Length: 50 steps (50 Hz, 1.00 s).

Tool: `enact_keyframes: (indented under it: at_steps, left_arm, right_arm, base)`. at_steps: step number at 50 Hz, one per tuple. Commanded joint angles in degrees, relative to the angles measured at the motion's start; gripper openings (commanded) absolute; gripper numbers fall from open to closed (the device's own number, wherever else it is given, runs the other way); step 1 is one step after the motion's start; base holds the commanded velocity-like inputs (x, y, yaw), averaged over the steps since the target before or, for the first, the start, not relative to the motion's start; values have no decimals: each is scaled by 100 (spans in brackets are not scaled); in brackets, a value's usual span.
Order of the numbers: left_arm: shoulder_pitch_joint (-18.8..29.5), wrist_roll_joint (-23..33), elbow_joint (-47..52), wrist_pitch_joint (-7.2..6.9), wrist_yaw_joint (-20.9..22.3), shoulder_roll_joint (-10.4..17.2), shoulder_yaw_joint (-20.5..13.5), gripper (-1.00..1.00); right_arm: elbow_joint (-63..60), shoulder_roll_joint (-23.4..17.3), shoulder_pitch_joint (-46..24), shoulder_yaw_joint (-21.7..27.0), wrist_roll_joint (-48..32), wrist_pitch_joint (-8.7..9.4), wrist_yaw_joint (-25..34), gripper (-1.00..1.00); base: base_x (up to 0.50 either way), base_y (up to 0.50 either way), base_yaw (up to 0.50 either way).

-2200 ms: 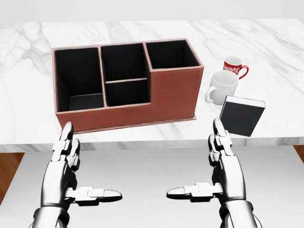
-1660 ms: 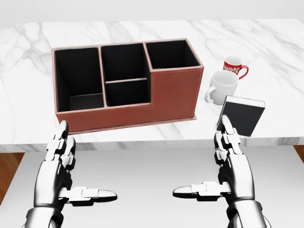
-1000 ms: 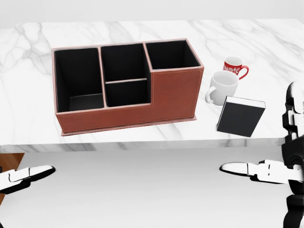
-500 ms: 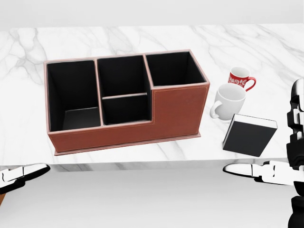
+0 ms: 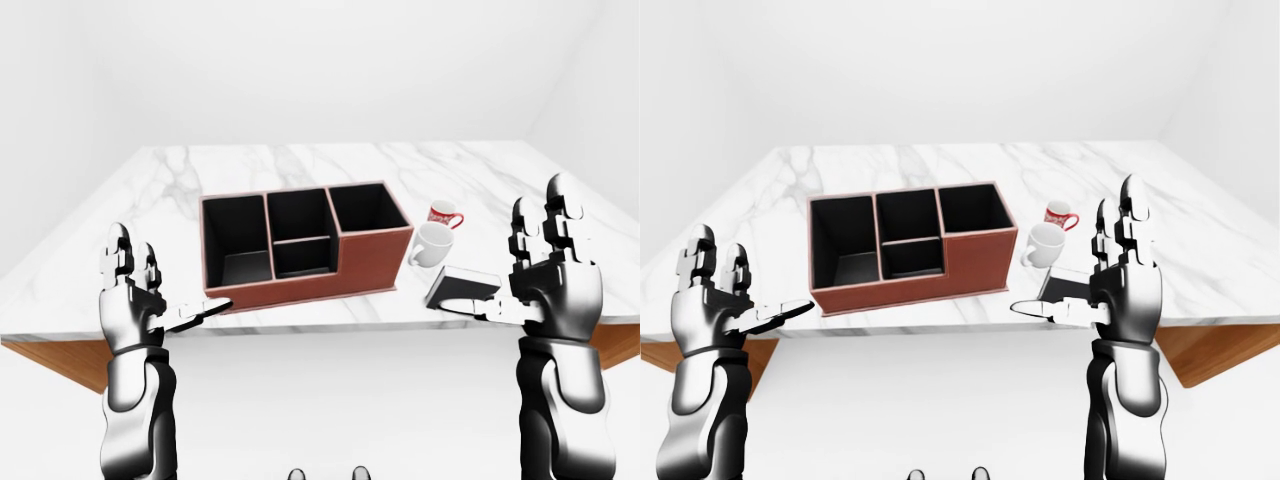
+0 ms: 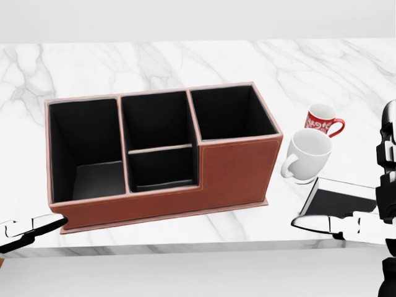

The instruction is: Pick up the book and place it in the right compartment of the caddy.

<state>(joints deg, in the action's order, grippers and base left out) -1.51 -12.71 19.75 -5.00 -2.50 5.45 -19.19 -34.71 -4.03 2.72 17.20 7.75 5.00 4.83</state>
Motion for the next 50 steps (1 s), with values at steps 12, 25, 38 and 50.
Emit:
enact_keyframes:
  at_steps: [12, 25, 38, 50]
  left_arm:
    - [8, 8, 9, 0, -27, -39, 41, 100]
    - [15, 9, -35, 0, -21, -38, 35, 100]
    - [27, 8, -22, 0, -33, -32, 35, 100]
    - [16, 16, -26, 0, -24, -39, 33, 100]
  right_arm:
    - [-36, 32, 8, -54, -63, 0, 16, 100]
    - [-12, 33, 5, -53, -69, 0, 21, 100]
    - [-22, 4, 10, -41, -102, 0, 61, 100]
    - [-709, -568, -36, 343, -1486, 0, 1200, 100]
  base:
    - [25, 0, 0]
    - [25, 0, 0]
    - [25, 0, 0]
    - [4, 0, 0]
